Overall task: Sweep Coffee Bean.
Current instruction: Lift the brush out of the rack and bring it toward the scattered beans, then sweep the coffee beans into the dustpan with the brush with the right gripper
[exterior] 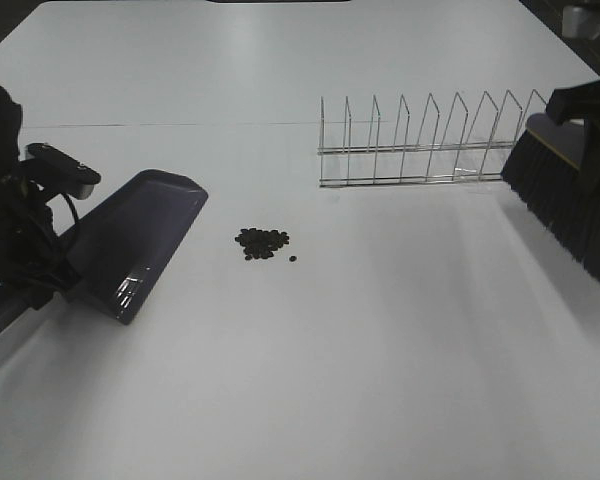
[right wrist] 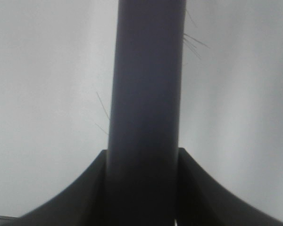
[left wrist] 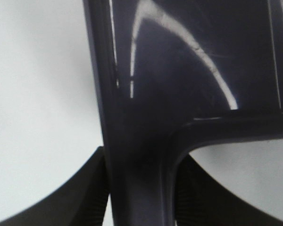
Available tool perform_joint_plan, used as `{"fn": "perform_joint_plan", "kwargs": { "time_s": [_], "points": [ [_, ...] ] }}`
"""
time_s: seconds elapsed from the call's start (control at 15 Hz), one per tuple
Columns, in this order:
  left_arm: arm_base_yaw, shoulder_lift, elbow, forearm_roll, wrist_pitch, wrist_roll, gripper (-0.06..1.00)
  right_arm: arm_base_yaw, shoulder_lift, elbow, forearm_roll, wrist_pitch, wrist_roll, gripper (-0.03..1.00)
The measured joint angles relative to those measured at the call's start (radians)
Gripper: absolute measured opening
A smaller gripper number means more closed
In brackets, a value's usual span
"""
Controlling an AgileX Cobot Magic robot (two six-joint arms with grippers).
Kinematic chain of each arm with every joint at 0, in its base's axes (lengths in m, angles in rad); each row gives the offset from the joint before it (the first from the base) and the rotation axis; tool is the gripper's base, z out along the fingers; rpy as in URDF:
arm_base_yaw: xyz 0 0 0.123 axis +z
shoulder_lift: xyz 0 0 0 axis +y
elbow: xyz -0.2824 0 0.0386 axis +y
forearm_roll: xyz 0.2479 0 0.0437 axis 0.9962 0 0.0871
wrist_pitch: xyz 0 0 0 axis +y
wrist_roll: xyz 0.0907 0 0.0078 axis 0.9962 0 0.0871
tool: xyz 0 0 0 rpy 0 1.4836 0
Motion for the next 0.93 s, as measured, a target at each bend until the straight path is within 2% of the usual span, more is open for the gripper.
{"fn": "perform_joint_plan", "kwargs": {
  "time_s": [0.07,0.2,0.27,0.4,0.6,0.93],
  "points": [
    [-0.022,0.028,-0.037,0.000,0.026,-0.020,0.36,0.010,0.000,0.025,-0.009,-0.015,0.003,0.31],
    [-0.051,0.070,-0.093,0.001,0.065,-0.029,0.35,0.086,0.002,0.068,-0.103,-0.087,0.073,0.31],
    [-0.092,0.135,-0.181,0.003,0.134,-0.032,0.35,0.206,0.026,0.069,-0.226,-0.144,0.163,0.31],
    [-0.122,0.179,-0.233,0.003,0.179,-0.034,0.35,0.283,0.068,0.069,-0.307,-0.162,0.217,0.31],
    [-0.151,0.219,-0.276,0.003,0.224,-0.034,0.35,0.380,0.182,0.048,-0.342,-0.164,0.249,0.31],
    [-0.152,0.226,-0.278,-0.007,0.233,-0.034,0.35,0.502,0.347,-0.153,-0.344,-0.148,0.249,0.31]
  ]
}}
